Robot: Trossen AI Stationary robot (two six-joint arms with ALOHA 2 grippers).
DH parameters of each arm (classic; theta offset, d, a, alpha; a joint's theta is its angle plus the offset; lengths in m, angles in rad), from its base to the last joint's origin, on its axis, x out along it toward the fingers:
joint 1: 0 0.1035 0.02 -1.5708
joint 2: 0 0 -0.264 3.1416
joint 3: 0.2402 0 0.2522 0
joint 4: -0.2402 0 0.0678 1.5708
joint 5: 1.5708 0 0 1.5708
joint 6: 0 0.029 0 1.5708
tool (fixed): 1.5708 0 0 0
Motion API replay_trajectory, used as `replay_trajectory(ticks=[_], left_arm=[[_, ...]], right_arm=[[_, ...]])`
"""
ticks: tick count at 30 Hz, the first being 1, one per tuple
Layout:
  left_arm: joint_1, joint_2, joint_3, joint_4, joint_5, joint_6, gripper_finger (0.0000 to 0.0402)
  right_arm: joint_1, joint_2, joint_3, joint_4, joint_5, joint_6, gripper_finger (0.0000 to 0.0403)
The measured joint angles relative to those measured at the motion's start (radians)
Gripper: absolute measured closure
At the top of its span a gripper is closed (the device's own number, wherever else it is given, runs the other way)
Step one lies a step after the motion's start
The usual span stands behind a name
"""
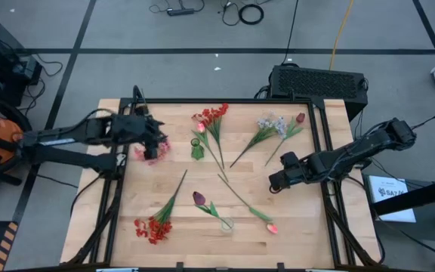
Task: Sort flowers into vase by color
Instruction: Put the pink flowers into the green vase
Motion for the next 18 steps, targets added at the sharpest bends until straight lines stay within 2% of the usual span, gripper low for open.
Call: replay_trajectory(ticks=[3,9,15,18], left_arm=[[0.068,0.102,0.070,-0.170,-0.030,0.150,0.0179],[0.133,0.271,0.085,-0.352,-0.207,0.554,0.0179],[0.179,0.435,0.060,-0.354,-0.212,0.846,0.0179],[0.213,0.512,0.036,-0.331,-0.163,0.879,0.0179]], right_arm=[[-0.006,0.000,0.000,0.023,0.002,-0.037,0.0287],[-0.006,0.000,0.000,0.060,0.010,-0.084,0.0287],[-0.006,0.000,0.000,0.065,0.054,-0.093,0.0287],[-0.006,0.000,0.000,0.074,0.061,-0.112,0.0287]])
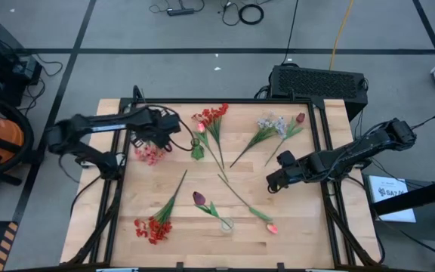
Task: Sort flowers into vase by color
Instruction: Put the pink flowers into the green vase
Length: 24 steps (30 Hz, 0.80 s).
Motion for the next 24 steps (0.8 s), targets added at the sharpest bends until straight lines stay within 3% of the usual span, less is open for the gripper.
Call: replay_trajectory(ticks=[3,10,19,24], left_arm=[[0.044,0.054,-0.017,-0.004,0.090,-0.005,0.0179],[0.141,0.075,-0.050,0.047,0.156,0.018,0.0179],[0.208,0.075,-0.110,0.188,0.151,0.139,0.0179],[0.233,0.075,-0.147,0.256,0.145,0.283,0.0179]], right_arm=[[0.000,0.000,0.000,0.010,0.000,0.000,0.0287],[0.001,0.000,0.000,0.014,-0.002,-0.001,0.0287],[0.001,0.000,0.000,0.012,-0.001,-0.001,0.0287],[0.000,0.000,0.000,0.012,-0.001,0.003,0.0287]])
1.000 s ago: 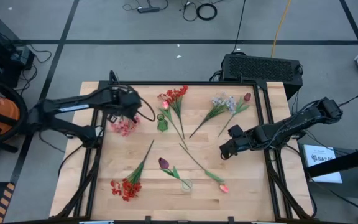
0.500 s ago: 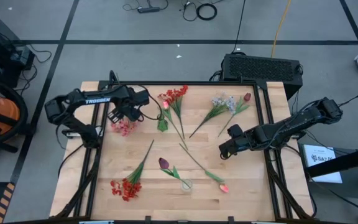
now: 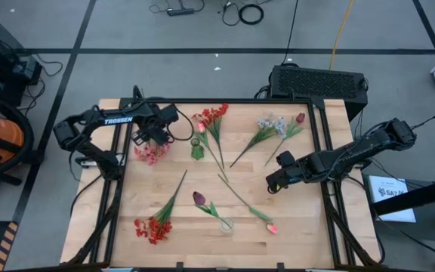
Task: Sort flowers into vase by color
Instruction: Put the pink flowers into the green vase
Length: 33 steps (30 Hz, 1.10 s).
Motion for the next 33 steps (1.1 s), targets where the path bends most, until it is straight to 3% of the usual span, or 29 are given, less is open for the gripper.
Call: replay_trajectory(ticks=[11,16,27,30,33], left_arm=[[0.038,0.000,-0.089,0.122,-0.003,0.084,0.0179],[0.044,0.003,-0.100,0.170,0.057,0.113,0.0179],[0.048,0.098,-0.157,0.218,0.044,0.126,0.0181],[0.048,0.103,-0.157,0.243,0.041,0.103,0.0206],[0.049,0.108,-0.146,0.249,0.046,0.069,0.0261]], right_arm=[[-0.001,0.000,0.000,-0.002,0.004,0.025,0.0287],[-0.009,0.000,0.000,-0.001,0.029,0.031,0.0287],[-0.047,0.000,0.000,0.017,0.024,0.031,0.0287],[-0.047,0.000,0.000,0.027,0.026,0.031,0.0287],[-0.047,0.000,0.000,0.041,0.025,0.031,0.0287]])
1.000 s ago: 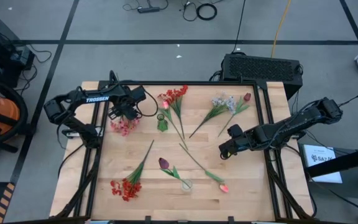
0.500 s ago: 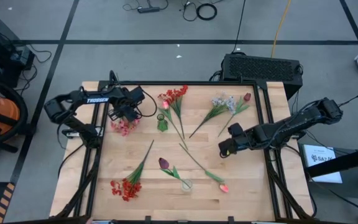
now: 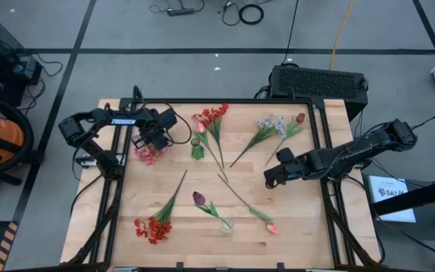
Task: Sort flowers into vase by color
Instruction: Put the pink flowers into the green vase
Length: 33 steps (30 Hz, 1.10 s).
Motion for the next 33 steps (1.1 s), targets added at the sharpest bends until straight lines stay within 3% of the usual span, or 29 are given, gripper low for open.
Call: replay_trajectory(ticks=[5,11,23,28,33], left_arm=[[0.002,0.004,0.017,-0.007,0.014,-0.110,0.0382],[0.003,-0.030,0.076,-0.083,0.071,-0.199,0.0387],[0.002,-0.298,0.337,-0.127,0.087,-0.426,0.0390],[0.000,-0.396,0.482,-0.112,0.096,-0.747,0.0390],[0.000,-0.477,0.612,-0.043,0.141,-1.186,0.0391]], right_arm=[[0.000,0.000,0.000,0.008,0.001,0.000,0.0287],[0.000,0.000,0.000,0.008,0.002,0.000,0.0287],[0.000,0.000,0.000,0.025,0.002,-0.007,0.0287],[0.000,0.000,0.000,0.030,0.002,-0.007,0.0287],[0.001,0.000,0.000,0.030,0.002,-0.011,0.0287]])
